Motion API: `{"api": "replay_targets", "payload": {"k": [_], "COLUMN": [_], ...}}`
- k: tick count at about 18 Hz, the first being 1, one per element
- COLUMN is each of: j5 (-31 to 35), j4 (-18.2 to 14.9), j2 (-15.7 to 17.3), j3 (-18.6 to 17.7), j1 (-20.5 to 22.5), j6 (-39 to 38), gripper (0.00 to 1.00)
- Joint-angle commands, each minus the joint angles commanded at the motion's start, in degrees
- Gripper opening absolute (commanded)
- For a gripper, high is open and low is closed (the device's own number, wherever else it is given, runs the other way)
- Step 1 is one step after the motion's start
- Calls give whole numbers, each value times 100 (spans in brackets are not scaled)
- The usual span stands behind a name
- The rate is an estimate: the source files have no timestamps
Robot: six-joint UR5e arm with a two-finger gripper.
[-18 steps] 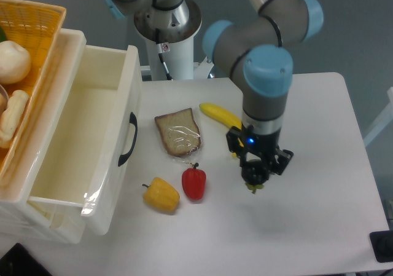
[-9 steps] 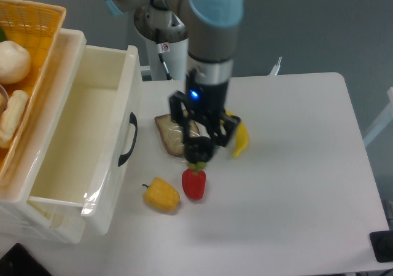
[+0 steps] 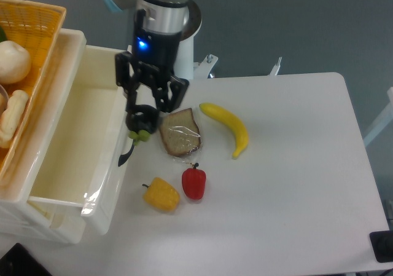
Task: Place the mangosteen in the upper white drawer
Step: 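Lift the mangosteen and carry it over the open white drawer, then lower the mangosteen into the drawer and open the gripper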
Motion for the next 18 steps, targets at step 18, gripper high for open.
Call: {"api": "replay_targets", "payload": {"k": [18], "j5": [-44], "j4": [-9], "j2": [-272], "j3": [-132], "j1": [-581], "j6": [193], "gripper": [11]}}
